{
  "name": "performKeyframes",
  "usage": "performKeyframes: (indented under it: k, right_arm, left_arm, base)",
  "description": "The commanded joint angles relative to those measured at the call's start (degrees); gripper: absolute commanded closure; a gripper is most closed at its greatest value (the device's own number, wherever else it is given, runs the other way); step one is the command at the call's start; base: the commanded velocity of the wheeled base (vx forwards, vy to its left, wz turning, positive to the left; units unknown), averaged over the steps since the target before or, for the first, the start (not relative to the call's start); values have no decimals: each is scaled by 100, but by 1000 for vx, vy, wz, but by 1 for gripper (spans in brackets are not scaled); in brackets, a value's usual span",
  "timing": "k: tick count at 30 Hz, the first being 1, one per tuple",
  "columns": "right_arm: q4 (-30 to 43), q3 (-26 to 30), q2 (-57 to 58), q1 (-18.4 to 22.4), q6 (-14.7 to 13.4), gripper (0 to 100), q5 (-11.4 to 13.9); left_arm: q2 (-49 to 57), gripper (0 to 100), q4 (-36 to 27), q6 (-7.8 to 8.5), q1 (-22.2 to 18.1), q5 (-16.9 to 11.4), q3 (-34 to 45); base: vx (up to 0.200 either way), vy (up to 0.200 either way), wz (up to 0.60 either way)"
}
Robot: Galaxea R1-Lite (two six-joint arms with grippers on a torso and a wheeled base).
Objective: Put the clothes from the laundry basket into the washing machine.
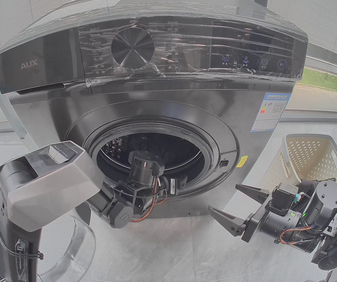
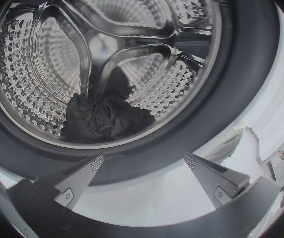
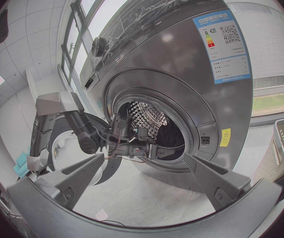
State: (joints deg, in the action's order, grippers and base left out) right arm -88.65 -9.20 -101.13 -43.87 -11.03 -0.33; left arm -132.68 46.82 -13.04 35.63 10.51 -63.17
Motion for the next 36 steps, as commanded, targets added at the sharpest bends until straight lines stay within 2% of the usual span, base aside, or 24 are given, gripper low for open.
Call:
performKeyframes:
  k: [1, 6, 8, 11, 12, 13, 14, 16, 19, 20, 21, 22, 23, 25, 27, 29, 33, 35, 36]
  right_arm:
    - [-3, 94, 15, -51, -4, 0, -2]
    - [-3, 226, 15, 19, -4, 0, -11]
    - [-3, 340, 32, 37, 5, 0, -37]
    - [-3, 472, 208, 37, 40, 0, -213]
    - [-3, 551, 366, 37, 57, 0, -345]
    - [-3, 604, 437, 46, 57, 0, -371]
    - [-3, 604, 437, 46, 57, 0, -371]
    - [6, 859, 797, 81, 22, 0, -503]
    - [14, 920, 946, 107, -13, 0, -697]
    - [14, 920, 946, 125, -13, 0, -732]
    - [23, 920, 955, 257, -13, 0, -872]
    - [23, 920, 955, 257, -13, 0, -872]
    - [58, 920, 973, 380, -4, 0, -1031]
    - [173, 920, 1034, 450, -48, 0, -1154]
    - [278, 920, 1148, 591, -101, 0, -1303]
    - [348, 920, 1166, 819, -171, 0, -1338]
    - [419, 920, 1377, 1144, -180, 0, -1338]
    - [489, 920, 1439, 1171, -180, 0, -1338]
    - [761, 920, 1641, 1197, -198, 0, -1347]
  left_arm:
    - [893, 0, 459, -102, 550, -5, 1096]
    - [1412, 0, 925, -146, 647, 4, 1729]
    - [1948, 0, 1206, -225, 655, 4, 2239]
    - [2423, 0, 1285, -330, 691, 4, 2652]
    - [2871, 0, 1312, -480, 761, -14, 3021]
    - [3091, 0, 1321, -533, 814, -5, 3188]
    - [3091, 0, 1321, -533, 814, -5, 3188]
    - [3750, 0, 1312, -612, 910, 39, 3637]
    - [4180, 0, 1294, -664, 893, 39, 3988]
    - [4198, 0, 1294, -664, 893, 39, 4006]
    - [4339, 0, 1294, -647, 849, 92, 4261]
    - [4339, 0, 1294, -647, 849, 92, 4261]
    - [4444, 0, 1294, -603, 849, 39, 4436]
    - [4479, 0, 1303, -576, 866, 39, 4515]
    - [4541, 0, 1321, -445, 866, 65, 4577]
    - [4681, 0, 1312, -304, 840, 65, 4630]
    - [4840, 0, 1312, -251, 655, 92, 4718]
    - [4857, 0, 1312, -242, 585, 101, 4744]
    - [4927, 0, 1312, -172, 462, 109, 4841]
  base:
    - [0, 0, 0]
    - [0, 0, 0]
    - [0, 0, 0]
    - [0, 0, 0]
    - [0, 0, 0]
    - [0, 0, 0]
    - [0, 0, 0]
    - [0, 0, 0]
    - [0, 0, 0]
    - [0, 0, 0]
    - [0, 0, 0]
    - [0, 0, 0]
    - [0, 0, 0]
    - [0, 0, 0]
    - [0, 0, 0]
    - [0, 0, 0]
    - [0, 0, 0]
    - [-200, 0, 0]
    - [-200, 0, 0]
